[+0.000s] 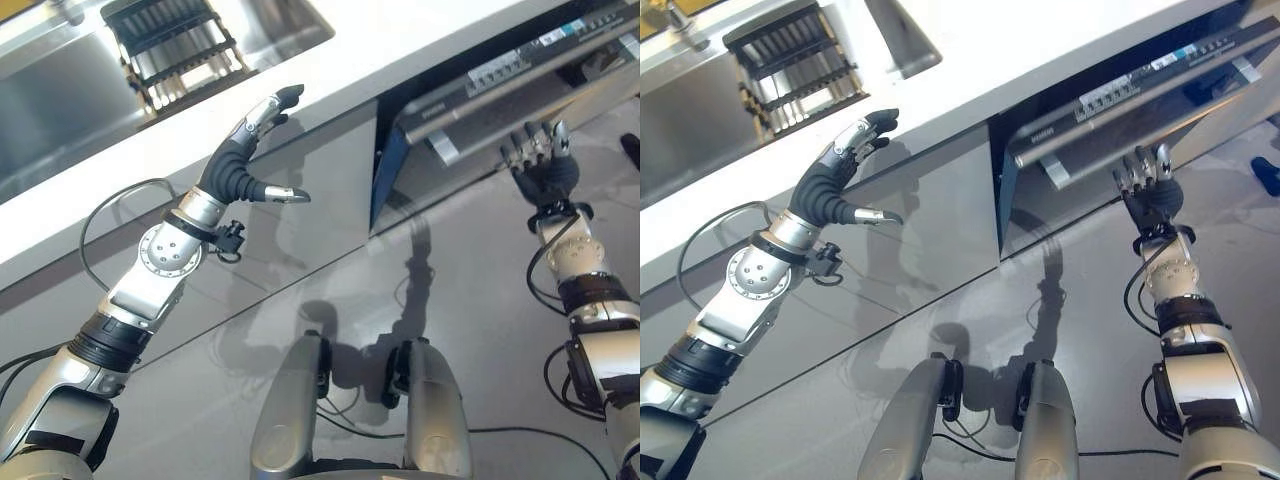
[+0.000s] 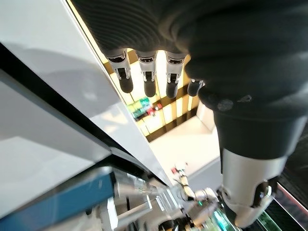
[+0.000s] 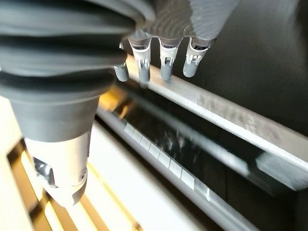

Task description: Pick up plates and place into dishwasher.

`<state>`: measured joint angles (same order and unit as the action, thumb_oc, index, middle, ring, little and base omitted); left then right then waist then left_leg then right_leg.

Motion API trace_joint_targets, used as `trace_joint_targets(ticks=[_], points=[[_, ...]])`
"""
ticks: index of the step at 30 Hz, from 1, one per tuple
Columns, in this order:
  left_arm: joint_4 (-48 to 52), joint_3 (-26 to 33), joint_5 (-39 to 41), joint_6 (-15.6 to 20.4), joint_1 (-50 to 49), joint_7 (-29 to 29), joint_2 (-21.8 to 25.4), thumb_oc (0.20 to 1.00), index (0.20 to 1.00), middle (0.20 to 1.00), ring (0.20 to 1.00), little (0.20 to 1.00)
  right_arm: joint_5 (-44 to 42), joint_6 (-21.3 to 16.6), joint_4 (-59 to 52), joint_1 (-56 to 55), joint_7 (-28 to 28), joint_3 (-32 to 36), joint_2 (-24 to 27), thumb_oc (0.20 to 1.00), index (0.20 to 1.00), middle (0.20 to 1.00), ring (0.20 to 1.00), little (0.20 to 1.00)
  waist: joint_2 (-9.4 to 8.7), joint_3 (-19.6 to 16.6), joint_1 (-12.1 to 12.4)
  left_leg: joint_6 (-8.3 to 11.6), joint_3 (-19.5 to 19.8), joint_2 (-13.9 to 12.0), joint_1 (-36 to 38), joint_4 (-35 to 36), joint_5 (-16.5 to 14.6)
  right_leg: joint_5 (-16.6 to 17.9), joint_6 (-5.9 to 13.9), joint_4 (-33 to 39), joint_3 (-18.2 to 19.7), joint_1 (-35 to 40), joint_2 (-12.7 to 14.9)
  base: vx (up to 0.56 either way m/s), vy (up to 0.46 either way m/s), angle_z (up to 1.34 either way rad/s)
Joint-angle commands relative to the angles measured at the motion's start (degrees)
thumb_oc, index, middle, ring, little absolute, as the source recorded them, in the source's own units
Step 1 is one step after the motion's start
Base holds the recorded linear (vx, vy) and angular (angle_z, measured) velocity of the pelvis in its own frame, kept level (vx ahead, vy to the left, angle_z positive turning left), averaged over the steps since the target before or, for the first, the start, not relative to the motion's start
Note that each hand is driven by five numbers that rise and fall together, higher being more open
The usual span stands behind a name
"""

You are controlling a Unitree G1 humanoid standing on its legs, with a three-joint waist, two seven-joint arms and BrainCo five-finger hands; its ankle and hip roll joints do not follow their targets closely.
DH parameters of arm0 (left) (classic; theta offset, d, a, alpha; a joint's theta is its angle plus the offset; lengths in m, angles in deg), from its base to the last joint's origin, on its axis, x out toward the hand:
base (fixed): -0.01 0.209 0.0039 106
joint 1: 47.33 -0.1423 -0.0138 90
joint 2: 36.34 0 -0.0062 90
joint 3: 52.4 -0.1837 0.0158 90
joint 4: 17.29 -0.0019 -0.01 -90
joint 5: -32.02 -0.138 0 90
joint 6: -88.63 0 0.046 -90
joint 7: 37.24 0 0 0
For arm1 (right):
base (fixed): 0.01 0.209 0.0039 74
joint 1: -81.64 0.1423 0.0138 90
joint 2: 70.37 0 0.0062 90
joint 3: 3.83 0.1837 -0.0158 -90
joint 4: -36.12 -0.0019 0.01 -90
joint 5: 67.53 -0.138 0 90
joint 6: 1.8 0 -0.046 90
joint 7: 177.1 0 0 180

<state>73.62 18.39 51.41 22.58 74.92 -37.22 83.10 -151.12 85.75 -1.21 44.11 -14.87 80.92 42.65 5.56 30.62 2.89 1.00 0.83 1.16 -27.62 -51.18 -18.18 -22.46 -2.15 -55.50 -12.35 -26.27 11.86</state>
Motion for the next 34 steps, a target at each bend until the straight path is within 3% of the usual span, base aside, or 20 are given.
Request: trace_joint_targets(ticks=[1, 8, 13, 14, 16, 19, 21, 25, 29, 32, 34], points=[[0.83, -0.07, 2.05, 3.00, -0.80, 0.23, 0.81, 1.000, 1.000, 1.000, 1.000, 1.000, 3.20, -0.14, 2.37, 3.14, -2.17, -0.17, -0.80, 1.000, 1.000, 1.000, 1.000, 1.000, -3.23, -5.03, 2.02, -5.96, -3.65, 1.07, 0.98, -3.19, -3.37, 7.74, -0.92, 4.93, 3.80, 0.68, -2.74, 0.04, -0.008, 0.24], [-2.01, -2.13, 1.22, 1.49, -1.46, 0.15, -1.76, 1.000, 1.000, 1.000, 1.000, 1.000, 11.23, -2.30, 7.44, -3.39, 2.57, 0.68, -3.60, 1.000, 1.000, 1.000, 1.000, 1.000, -4.03, -6.57, 1.57, -5.96, -3.48, 0.68, 4.66, 1.59, -1.65, 8.55, -0.90, 8.17, 3.97, 4.18, -3.26, 0.02, 0.014, 0.12], [-8.15, -5.45, -0.96, -1.14, -5.95, 0.27, -8.22, 1.000, 1.000, 1.000, 1.000, 1.000, 10.13, -5.53, 5.73, -12.89, 6.84, 2.40, -12.33, 1.000, 1.000, 1.000, 1.000, 1.000, -4.90, -9.47, 0.86, -5.43, -3.34, 0.38, 10.31, 10.59, 1.26, 10.81, 0.04, 16.12, 4.06, 10.00, -4.11, 0.05, 0.034, 0.10], [-10.56, -6.54, -1.74, -0.24, -7.40, 0.40, -10.03, 1.000, 1.000, 1.000, 1.000, 1.000, 10.74, -6.83, 4.77, -16.03, 7.50, 2.08, -15.28, 1.000, 1.000, 1.000, 1.000, 1.000, -5.11, -10.54, 0.61, -5.13, -3.40, 0.33, 12.04, 13.53, 2.38, 11.69, 0.39, 19.07, 4.28, 11.66, -4.67, 0.10, 0.030, -0.15], [-13.03, -7.44, -5.05, 0.77, -10.17, 0.80, -12.34, 1.000, 1.000, 1.000, 1.000, 1.000, 10.62, -5.99, 2.00, -19.89, 9.26, 1.36, -18.48, 1.000, 1.000, 1.000, 1.000, 1.000, -5.31, -11.98, 0.17, -4.71, -4.08, 0.09, 14.70, 17.73, 3.95, 12.98, 0.77, 23.18, 4.55, 14.23, -5.30, 0.12, 0.030, -0.09], [-19.32, -8.64, -6.05, 2.46, -17.16, 0.59, -16.32, 1.000, 1.000, 1.000, 1.000, 1.000, 14.21, -4.14, -0.98, -31.07, 7.09, -0.68, -23.13, 1.000, 1.000, 1.000, 1.000, 1.000, -5.94, -16.57, -0.76, -3.38, -4.71, -0.33, 21.19, 28.73, 8.21, 16.23, 1.94, 34.98, 4.89, 20.57, -6.51, 0.16, 0.039, -0.09], [-23.62, -9.13, -8.50, 4.49, -20.06, 0.50, -18.02, 1.000, 1.000, 1.000, 1.000, 1.000, 15.69, -3.22, -2.45, -35.39, 6.87, -2.88, -24.81, 1.000, 1.000, 1.000, 1.000, 1.000, -6.00, -18.57, -1.32, -2.69, -5.04, -0.34, 24.73, 34.80, 10.60, 18.32, 2.71, 41.21, 5.45, 23.91, -7.22, 0.13, 0.031, -0.10], [-31.01, -9.13, -10.49, 5.28, -24.27, -0.41, -20.97, 1.000, 1.000, 1.000, 1.000, 1.000, 20.97, -0.50, -2.37, -41.76, 4.51, -6.10, -27.09, 1.000, 1.000, 1.000, 1.000, 1.000, -5.81, -21.47, -2.39, -1.81, -5.53, -0.34, 28.75, 43.71, 14.51, 22.49, 4.08, 49.92, 6.44, 27.15, -8.15, 0.03, 0.044, -0.09], [-40.58, -7.68, -13.12, 4.36, -26.22, 0.27, -24.48, 1.000, 1.000, 1.000, 1.000, 1.000, 27.92, 0.81, -2.14, -45.52, 3.74, -8.29, -28.06, 1.000, 1.000, 1.000, 1.000, 1.000, -5.50, -23.66, -3.66, -1.39, -6.48, -0.65, 31.09, 49.81, 16.69, 24.68, 4.99, 54.82, 6.70, 28.51, -8.72, 0.01, 0.046, -0.06], [-47.30, -6.37, -13.78, 1.23, -26.72, 0.30, -26.57, 1.000, 1.000, 1.000, 1.000, 1.000, 28.06, 3.34, -1.38, -47.76, 4.06, -8.17, -28.95, 1.000, 1.000, 1.000, 1.000, 1.000, -5.27, -24.71, -4.52, -1.21, -6.64, -0.59, 32.06, 52.72, 17.83, 25.54, 5.33, 57.14, 6.79, 29.18, -9.23, 0.02, 0.039, -0.12], [-54.25, -5.80, -14.66, -0.24, -26.88, 1.13, -28.49, 1.000, 1.000, 1.000, 1.000, 1.000, 32.05, 2.02, 1.18, -48.78, 4.10, -8.13, -29.58, 1.000, 1.000, 1.000, 1.000, 1.000, -5.21, -25.37, -4.97, -1.21, -6.56, -0.38, 32.40, 53.88, 18.19, 25.72, 5.45, 58.10, 6.83, 29.44, -9.48, 0.01, 0.036, -0.13]])
